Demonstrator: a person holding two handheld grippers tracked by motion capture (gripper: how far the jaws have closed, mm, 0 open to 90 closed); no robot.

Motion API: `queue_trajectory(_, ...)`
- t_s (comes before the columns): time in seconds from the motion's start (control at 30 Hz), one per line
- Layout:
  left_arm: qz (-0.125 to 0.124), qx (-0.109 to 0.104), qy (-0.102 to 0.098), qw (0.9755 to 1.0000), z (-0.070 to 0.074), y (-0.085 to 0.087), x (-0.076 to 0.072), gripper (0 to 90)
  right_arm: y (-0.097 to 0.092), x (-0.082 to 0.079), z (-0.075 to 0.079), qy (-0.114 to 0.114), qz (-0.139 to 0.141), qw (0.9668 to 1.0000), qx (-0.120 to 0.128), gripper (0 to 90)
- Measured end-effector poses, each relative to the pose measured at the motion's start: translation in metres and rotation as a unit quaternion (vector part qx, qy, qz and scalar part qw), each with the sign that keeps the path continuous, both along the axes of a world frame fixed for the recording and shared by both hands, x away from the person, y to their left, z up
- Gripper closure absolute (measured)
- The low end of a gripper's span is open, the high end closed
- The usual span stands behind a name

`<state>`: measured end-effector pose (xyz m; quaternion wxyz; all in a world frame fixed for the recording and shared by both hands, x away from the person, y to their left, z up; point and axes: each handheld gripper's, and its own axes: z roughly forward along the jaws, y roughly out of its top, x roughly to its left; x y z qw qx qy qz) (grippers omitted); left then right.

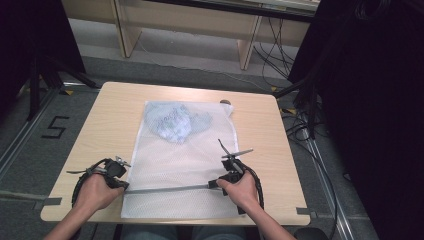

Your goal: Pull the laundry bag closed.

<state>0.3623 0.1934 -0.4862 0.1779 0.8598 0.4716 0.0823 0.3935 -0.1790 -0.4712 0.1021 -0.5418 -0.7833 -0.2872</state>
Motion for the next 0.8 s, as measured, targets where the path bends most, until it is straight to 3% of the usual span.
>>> queue_trajectory(0.03,0.0,0.0,0.0,1.0,0.0,0.0,0.0,90.0,-0.002,0.001,0.0,-0.006,0.004,1.0,-0.004,87.0)
queue_trajectory(0.07,0.0,0.0,0.0,1.0,0.0,0.0,0.0,90.0,-0.001,-0.001,0.003,0.022,-0.003,0.9998,-0.004,87.0)
queue_trajectory(0.1,-0.001,-0.004,-0.001,1.0,-0.001,0.0,0.0,90.0,-0.002,-0.001,0.003,0.014,-0.01,0.9998,-0.009,87.0)
queue_trajectory(0.13,0.0,-0.004,0.0,1.0,-0.001,0.0,0.0,90.0,-0.004,0.0,0.0,-0.011,0.0,0.9999,-0.008,87.0)
queue_trajectory(0.17,-0.001,-0.004,-0.001,1.0,-0.001,0.0,0.0,90.0,-0.004,-0.001,0.003,0.023,-0.015,0.9995,-0.014,87.0)
queue_trajectory(0.2,-0.001,0.0,0.0,1.0,0.0,0.0,0.0,90.0,-0.005,-0.001,0.004,0.029,-0.016,0.9994,-0.011,87.0)
queue_trajectory(0.23,0.006,-0.008,-0.003,0.9999,-0.002,-0.001,0.0,90.0,-0.006,-0.001,0.001,0.004,-0.009,0.9999,-0.014,87.0)
queue_trajectory(0.27,-0.006,-0.003,0.002,1.0,-0.001,0.0,0.001,90.0,-0.006,0.0,0.0,-0.011,-0.005,0.9999,-0.007,87.0)
queue_trajectory(0.3,0.007,-0.008,-0.003,0.9999,-0.002,-0.001,0.0,90.0,-0.005,-0.002,0.004,0.02,-0.02,0.9995,-0.015,87.0)
queue_trajectory(0.33,-0.002,-0.001,0.002,1.0,0.0,0.0,0.0,90.0,-0.005,-0.003,0.005,0.031,-0.023,0.9992,-0.011,87.0)
queue_trajectory(0.37,-0.001,0.001,0.0,1.0,0.0,0.0,0.0,90.0,-0.006,-0.002,0.003,0.019,-0.011,0.9998,-0.004,87.0)
queue_trajectory(0.43,0.0,0.0,0.0,1.0,0.0,0.0,0.0,90.0,-0.006,-0.002,0.004,0.021,-0.014,0.9996,-0.009,87.0)
queue_trajectory(0.47,0.0,0.0,0.0,1.0,0.0,0.0,0.0,90.0,-0.008,-0.001,0.001,-0.003,-0.007,0.9999,-0.011,87.0)
queue_trajectory(0.5,-0.001,0.001,0.001,1.0,0.0,0.0,0.0,90.0,-0.009,0.0,0.0,-0.008,-0.003,0.9999,-0.012,87.0)
queue_trajectory(0.53,-0.001,0.001,0.001,1.0,0.0,0.0,0.0,90.0,-0.008,-0.002,0.003,0.018,-0.021,0.9995,-0.019,87.0)
queue_trajectory(0.63,-0.001,0.001,0.001,1.0,0.0,0.0,0.0,90.0,-0.009,-0.003,0.006,0.042,-0.023,0.9988,-0.006,87.0)
queue_trajectory(0.67,-0.003,-0.001,0.004,1.0,0.0,0.0,0.001,90.0,-0.012,0.0,0.001,-0.005,-0.001,1.0,-0.007,87.0)
queue_trajectory(0.77,-0.002,-0.002,0.001,1.0,0.0,0.0,0.0,90.0,-0.01,-0.004,0.006,0.04,-0.029,0.9987,-0.009,87.0)
queue_trajectory(0.8,-0.002,-0.002,0.002,1.0,0.0,0.0,0.001,90.0,-0.011,-0.003,0.006,0.037,-0.028,0.9988,-0.011,87.0)
